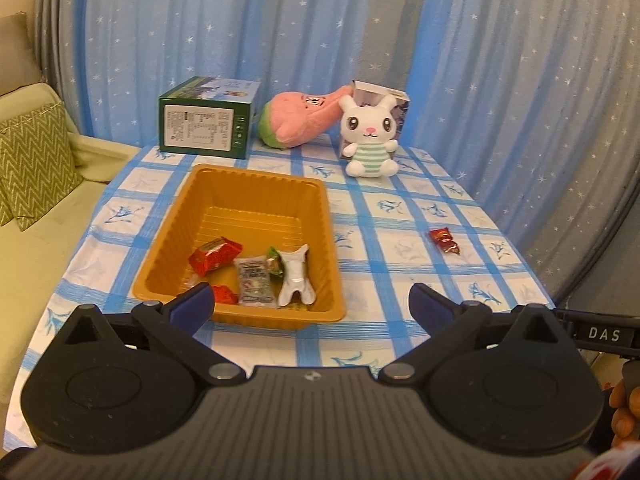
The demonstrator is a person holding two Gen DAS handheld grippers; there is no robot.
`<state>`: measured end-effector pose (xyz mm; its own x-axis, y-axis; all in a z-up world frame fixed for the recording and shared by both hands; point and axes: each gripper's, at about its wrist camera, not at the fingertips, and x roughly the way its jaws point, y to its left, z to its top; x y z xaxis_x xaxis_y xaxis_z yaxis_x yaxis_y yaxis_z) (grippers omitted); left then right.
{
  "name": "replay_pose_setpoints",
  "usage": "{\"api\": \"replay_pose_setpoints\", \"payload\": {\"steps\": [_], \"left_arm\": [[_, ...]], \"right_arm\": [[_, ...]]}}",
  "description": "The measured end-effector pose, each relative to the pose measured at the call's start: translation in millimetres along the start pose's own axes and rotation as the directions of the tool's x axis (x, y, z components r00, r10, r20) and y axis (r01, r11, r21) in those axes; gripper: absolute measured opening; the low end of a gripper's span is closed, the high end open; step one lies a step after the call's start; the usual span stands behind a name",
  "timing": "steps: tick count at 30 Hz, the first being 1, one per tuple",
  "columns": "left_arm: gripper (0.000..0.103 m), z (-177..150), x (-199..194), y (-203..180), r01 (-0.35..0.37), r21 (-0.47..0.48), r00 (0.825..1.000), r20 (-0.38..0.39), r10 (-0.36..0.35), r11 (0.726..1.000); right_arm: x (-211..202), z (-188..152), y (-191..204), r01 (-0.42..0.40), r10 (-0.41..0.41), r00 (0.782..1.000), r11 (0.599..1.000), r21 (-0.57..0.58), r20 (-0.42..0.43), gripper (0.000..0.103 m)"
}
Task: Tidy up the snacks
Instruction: 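Move both tools away from the tray toward the red-wrapped candies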
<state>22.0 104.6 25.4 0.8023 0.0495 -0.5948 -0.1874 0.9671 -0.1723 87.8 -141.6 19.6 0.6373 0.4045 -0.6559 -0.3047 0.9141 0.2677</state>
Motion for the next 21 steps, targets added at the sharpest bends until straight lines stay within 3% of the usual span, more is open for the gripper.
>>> {"api": "replay_pose_setpoints", "payload": {"steps": [21], "left_arm": [[0.102,8.6,27.9,-51.8,0.141,0.045,0.987,-0.082,-0.137,0.989]], "right_arm": [[0.3,6.4,-42.5,0.043,-0.045,0.999,0.996,0.072,0.022,0.072]]}}
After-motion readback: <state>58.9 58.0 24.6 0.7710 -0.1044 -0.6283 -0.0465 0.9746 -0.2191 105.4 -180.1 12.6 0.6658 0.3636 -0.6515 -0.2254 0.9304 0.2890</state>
